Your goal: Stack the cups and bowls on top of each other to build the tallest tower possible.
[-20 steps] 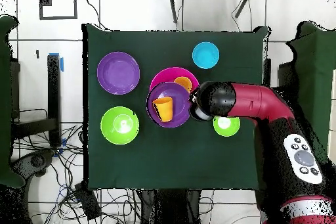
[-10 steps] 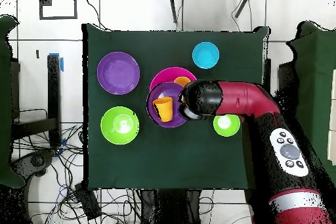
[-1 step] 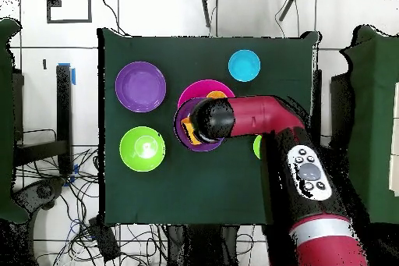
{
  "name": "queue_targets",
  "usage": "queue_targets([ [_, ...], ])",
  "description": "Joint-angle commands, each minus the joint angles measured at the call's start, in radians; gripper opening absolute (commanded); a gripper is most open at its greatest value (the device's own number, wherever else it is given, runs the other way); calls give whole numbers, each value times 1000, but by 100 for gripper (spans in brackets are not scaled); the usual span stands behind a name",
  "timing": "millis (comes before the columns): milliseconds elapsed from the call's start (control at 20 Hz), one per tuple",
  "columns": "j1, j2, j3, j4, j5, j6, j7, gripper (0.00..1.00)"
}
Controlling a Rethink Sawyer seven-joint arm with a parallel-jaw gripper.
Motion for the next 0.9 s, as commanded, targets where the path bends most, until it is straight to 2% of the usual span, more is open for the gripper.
queue_targets([
  [50, 88, 58, -69, 60, -118, -117, 58, 100],
  [200, 151, 78, -129, 34, -167, -157, 100, 100],
  [350, 280, 102, -275, -26, -290, -221, 216, 100],
  [450, 302, 115, -312, -38, -303, -243, 218, 100],
  [650, 333, 141, -355, -68, -285, -260, 215, 100],
  [900, 347, 167, -374, -82, -218, -254, 182, 100],
])
